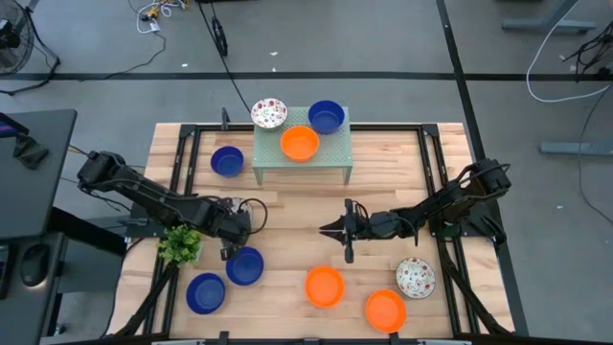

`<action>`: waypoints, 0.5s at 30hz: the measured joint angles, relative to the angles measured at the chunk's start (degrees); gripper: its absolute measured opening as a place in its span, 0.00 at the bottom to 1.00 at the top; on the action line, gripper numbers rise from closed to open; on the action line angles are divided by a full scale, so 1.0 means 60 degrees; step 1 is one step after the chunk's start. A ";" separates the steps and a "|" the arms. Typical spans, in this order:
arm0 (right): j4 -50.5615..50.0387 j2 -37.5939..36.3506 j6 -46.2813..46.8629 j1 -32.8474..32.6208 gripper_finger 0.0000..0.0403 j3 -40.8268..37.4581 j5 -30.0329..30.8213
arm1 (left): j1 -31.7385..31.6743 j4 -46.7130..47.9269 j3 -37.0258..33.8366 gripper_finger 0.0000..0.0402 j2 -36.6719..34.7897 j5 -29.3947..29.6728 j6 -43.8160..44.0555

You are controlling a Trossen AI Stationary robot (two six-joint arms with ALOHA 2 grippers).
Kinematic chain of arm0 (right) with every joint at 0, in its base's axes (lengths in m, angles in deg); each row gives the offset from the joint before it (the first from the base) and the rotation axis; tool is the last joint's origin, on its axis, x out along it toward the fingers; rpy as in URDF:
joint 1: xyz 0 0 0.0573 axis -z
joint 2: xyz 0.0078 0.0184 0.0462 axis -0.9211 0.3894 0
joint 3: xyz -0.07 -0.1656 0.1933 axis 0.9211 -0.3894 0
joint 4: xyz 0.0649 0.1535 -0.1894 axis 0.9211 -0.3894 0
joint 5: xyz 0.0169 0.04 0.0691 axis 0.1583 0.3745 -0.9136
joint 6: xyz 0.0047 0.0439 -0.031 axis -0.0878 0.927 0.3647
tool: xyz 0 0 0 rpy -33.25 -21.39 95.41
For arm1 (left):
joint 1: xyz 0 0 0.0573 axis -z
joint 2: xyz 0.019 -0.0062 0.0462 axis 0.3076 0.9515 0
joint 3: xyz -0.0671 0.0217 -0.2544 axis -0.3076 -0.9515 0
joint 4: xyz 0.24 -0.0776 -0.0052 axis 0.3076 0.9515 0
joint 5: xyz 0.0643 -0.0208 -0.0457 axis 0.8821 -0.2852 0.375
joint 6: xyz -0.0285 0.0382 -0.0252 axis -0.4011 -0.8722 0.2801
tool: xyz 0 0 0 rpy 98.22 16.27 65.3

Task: Pick & Place Mini bowls
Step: Stack the white patterned bowl on the white patterned bowl on the shelf

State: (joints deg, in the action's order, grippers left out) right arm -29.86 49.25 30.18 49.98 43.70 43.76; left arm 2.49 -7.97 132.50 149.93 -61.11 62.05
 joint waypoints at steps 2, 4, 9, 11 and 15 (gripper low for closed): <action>0.0000 0.0000 0.0000 0.0000 0.12 0.0000 0.0000 | 0.0000 -0.0097 0.0022 0.02 0.0000 -0.0006 0.0001; 0.0001 0.0000 0.0003 0.0000 0.12 0.0000 0.0000 | 0.0000 -0.0080 0.0136 0.02 0.0003 -0.0017 0.0070; 0.0001 0.0000 0.0004 0.0004 0.12 0.0000 0.0000 | 0.0004 0.0016 0.0729 0.01 0.0004 -0.0066 0.0244; 0.0001 0.0000 0.0004 0.0000 0.12 0.0000 0.0004 | 0.0004 0.0110 0.1032 0.01 0.0004 -0.0006 0.0244; 0.0001 0.0000 0.0004 0.0000 0.12 0.0004 0.0003 | 0.0008 0.0341 0.1579 0.00 0.0011 0.0235 0.0007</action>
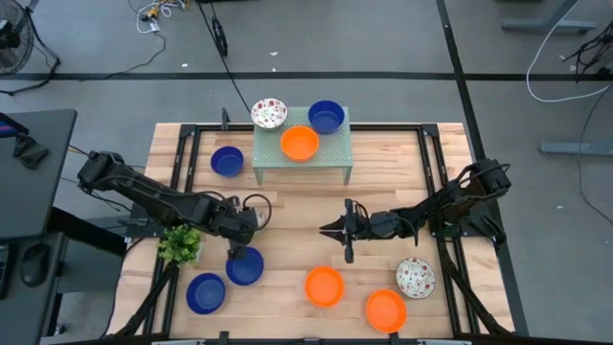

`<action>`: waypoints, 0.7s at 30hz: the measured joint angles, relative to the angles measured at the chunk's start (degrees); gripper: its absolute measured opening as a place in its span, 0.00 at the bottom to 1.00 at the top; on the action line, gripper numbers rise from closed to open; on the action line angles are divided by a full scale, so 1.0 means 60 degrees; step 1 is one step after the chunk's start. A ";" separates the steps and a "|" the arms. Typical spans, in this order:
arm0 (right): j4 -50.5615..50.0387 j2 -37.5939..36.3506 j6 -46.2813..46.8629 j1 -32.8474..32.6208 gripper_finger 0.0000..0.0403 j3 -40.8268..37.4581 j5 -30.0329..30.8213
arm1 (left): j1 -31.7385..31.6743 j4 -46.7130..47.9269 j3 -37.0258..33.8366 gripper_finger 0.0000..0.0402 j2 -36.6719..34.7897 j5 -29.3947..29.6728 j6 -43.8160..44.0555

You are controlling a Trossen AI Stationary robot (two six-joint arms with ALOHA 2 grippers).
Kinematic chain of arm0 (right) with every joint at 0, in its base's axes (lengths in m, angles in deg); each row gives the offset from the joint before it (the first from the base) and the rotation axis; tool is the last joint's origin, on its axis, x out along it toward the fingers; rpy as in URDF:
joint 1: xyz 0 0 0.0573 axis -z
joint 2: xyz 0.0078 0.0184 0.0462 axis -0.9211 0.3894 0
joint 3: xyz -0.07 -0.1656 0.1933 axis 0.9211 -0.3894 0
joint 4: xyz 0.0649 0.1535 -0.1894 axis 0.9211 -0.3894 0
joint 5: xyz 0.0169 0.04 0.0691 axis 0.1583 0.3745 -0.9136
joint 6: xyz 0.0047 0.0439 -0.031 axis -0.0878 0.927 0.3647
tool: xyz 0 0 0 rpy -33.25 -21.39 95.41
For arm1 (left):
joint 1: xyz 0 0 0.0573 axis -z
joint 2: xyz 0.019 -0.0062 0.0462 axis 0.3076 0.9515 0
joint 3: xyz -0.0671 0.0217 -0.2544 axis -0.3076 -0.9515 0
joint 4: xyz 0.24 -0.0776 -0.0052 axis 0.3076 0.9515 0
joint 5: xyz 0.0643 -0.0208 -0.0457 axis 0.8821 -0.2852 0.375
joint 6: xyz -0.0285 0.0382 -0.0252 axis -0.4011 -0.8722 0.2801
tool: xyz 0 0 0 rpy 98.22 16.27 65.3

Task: Pick & Place Mini bowls
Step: Stack the white patterned bowl on the white patterned bowl on the shelf

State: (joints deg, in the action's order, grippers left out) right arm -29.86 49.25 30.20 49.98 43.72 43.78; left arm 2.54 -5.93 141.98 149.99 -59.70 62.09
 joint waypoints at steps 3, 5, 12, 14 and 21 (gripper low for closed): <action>0.0000 0.0000 0.0000 0.0001 0.12 0.0000 -0.0003 | -0.0001 0.0008 0.0134 0.00 0.0000 0.0242 -0.0080; -0.0003 0.0000 0.0012 0.0004 0.12 0.0000 -0.0003 | -0.0005 0.0014 0.0124 0.00 0.0000 0.0340 -0.0083; 0.0000 0.0000 0.0084 0.0004 0.12 0.0000 -0.0003 | -0.0001 -0.0174 -0.0075 0.00 0.0004 0.0645 -0.0082; -0.0004 0.0000 0.0084 0.0004 0.12 0.0000 -0.0003 | -0.0001 -0.0329 -0.0075 0.00 0.0004 0.0879 -0.0090; 0.0000 0.0000 0.0080 0.0004 0.12 0.0003 -0.0002 | -0.0005 -0.0676 -0.0071 0.00 0.0689 0.1099 -0.0517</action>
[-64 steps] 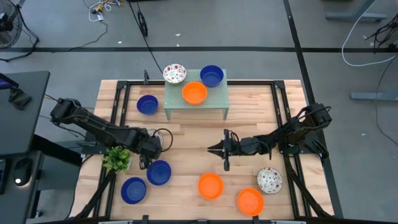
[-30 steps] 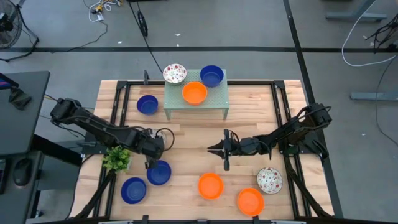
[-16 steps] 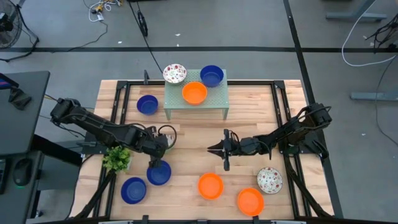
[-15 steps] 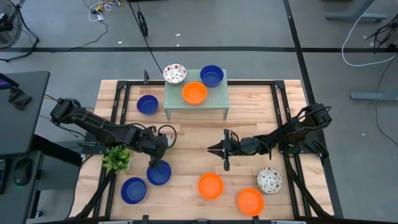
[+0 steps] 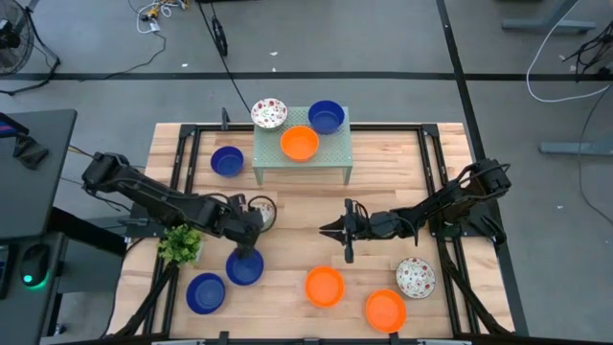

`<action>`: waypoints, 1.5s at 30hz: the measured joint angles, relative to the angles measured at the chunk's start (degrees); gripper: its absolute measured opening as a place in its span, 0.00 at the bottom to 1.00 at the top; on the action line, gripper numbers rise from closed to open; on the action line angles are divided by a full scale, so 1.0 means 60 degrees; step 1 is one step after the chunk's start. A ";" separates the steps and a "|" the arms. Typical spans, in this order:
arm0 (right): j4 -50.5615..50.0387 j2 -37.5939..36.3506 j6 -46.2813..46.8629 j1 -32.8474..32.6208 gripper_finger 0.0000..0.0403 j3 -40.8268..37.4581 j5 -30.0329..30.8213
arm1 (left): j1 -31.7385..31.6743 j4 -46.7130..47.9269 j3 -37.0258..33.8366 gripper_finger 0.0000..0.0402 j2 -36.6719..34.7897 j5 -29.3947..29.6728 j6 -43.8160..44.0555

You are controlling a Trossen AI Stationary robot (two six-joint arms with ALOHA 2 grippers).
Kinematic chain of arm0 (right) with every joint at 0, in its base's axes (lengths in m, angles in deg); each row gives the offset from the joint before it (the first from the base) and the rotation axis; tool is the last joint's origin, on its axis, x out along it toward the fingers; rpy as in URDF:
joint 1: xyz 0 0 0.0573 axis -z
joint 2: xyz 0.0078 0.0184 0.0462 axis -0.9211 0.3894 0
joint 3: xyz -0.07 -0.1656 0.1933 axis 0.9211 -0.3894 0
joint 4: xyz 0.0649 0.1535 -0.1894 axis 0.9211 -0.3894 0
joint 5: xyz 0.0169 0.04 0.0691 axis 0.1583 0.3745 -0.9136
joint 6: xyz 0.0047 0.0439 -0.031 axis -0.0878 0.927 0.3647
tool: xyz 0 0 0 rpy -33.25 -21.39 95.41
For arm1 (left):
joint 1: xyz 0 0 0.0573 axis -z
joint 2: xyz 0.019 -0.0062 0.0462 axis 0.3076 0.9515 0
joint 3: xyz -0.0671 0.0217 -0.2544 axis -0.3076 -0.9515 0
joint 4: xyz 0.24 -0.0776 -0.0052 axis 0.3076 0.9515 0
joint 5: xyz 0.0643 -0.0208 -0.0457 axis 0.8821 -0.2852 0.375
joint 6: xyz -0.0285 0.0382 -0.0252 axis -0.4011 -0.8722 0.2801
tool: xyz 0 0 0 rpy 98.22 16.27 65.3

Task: Pick & Place Mini bowls
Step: Stack the white patterned bowl on the white patterned bowl on the shelf

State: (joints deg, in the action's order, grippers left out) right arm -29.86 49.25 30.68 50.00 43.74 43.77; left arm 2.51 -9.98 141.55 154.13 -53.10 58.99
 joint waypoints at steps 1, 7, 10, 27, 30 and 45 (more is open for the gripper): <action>0.0004 0.0003 0.0000 0.0000 0.12 0.0000 0.0000 | 0.0010 -0.0098 0.0013 0.00 0.0149 -0.0022 -0.0010; -0.0002 0.0001 0.0003 0.0000 0.12 0.0000 0.0000 | 0.0058 -0.0768 0.0000 0.00 0.0750 -0.0042 -0.0341; 0.0000 0.0003 0.0000 0.0000 0.12 0.0000 0.0000 | 0.0048 -0.0821 0.0000 0.02 0.0806 -0.0117 -0.0268; 0.0000 0.0003 0.0000 0.0000 0.12 0.0000 0.0000 | 0.0044 -0.0856 -0.0004 0.17 0.0855 -0.0261 -0.0244; 0.0000 0.0003 0.0000 -0.0004 0.12 0.0000 0.0000 | 0.0044 -0.0926 0.0000 0.17 0.0981 -0.0259 -0.0248; 0.0033 0.0003 0.0033 -0.0004 0.12 0.0008 -0.0003 | -0.0011 -0.0905 -0.0004 0.17 0.1304 -0.0371 -0.0330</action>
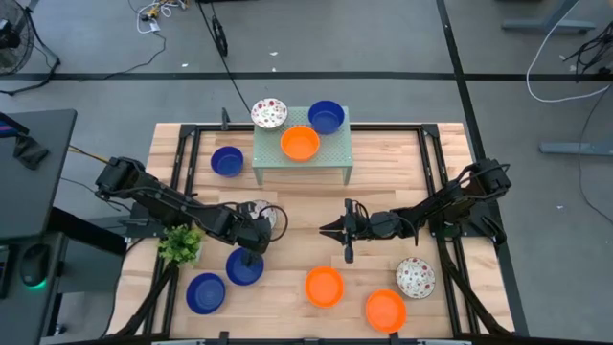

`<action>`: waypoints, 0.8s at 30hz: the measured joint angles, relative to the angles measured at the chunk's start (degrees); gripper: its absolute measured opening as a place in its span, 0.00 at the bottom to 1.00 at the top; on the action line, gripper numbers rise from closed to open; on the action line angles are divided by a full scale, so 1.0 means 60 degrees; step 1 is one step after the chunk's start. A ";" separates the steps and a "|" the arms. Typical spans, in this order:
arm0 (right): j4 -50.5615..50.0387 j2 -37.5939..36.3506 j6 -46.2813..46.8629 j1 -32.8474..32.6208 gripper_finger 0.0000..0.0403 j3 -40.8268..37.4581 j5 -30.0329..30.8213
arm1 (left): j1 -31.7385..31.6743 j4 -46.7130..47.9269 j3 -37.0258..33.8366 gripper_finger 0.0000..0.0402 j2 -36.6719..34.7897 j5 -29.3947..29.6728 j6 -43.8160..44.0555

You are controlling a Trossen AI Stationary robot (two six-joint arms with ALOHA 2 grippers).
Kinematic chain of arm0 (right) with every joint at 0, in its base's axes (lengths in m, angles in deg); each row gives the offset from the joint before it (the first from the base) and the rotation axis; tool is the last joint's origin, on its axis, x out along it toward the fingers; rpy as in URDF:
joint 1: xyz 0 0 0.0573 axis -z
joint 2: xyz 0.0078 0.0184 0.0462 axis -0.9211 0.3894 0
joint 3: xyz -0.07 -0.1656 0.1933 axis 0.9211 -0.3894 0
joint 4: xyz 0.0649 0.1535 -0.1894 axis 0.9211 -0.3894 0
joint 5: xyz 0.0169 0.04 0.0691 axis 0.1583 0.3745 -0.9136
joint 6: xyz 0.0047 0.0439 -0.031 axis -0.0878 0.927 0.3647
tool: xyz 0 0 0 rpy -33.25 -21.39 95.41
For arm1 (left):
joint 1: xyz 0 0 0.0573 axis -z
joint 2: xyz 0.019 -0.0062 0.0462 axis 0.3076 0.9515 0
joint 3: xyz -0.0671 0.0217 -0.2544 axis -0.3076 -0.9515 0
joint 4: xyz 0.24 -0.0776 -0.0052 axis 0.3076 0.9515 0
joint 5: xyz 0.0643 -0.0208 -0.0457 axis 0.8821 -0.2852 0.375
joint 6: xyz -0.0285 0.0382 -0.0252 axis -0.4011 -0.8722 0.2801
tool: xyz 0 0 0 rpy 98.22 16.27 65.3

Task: Pick & Place Mini bowls
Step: Stack the white patterned bowl on the white patterned bowl on the shelf

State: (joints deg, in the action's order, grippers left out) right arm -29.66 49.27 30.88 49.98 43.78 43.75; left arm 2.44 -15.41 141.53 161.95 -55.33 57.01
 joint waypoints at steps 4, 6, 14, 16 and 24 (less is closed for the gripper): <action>-0.0015 0.0000 0.0017 0.0000 0.12 -0.0001 0.0000 | 0.0000 0.0005 0.0004 0.17 0.0123 0.0004 -0.0016; -0.0022 0.0000 0.0040 0.0000 0.12 -0.0001 -0.0002 | 0.0001 0.0083 -0.0001 0.17 0.0216 -0.0026 -0.0016; -0.0025 0.0000 0.0042 0.0000 0.12 -0.0004 -0.0002 | -0.0047 0.0002 0.0000 0.16 0.0448 -0.0069 -0.0013; -0.0037 0.0000 0.0047 0.0000 0.12 -0.0004 -0.0002 | -0.0044 0.0001 0.0000 0.14 0.0423 -0.0069 -0.0013; -0.0050 0.0000 0.0047 0.0000 0.12 -0.0004 0.0001 | -0.0037 0.0262 0.0174 0.04 0.0375 -0.0127 -0.0045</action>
State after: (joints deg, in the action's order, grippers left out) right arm -29.96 49.27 31.16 49.98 43.76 43.76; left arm 2.22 -13.84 142.57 164.20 -56.09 56.74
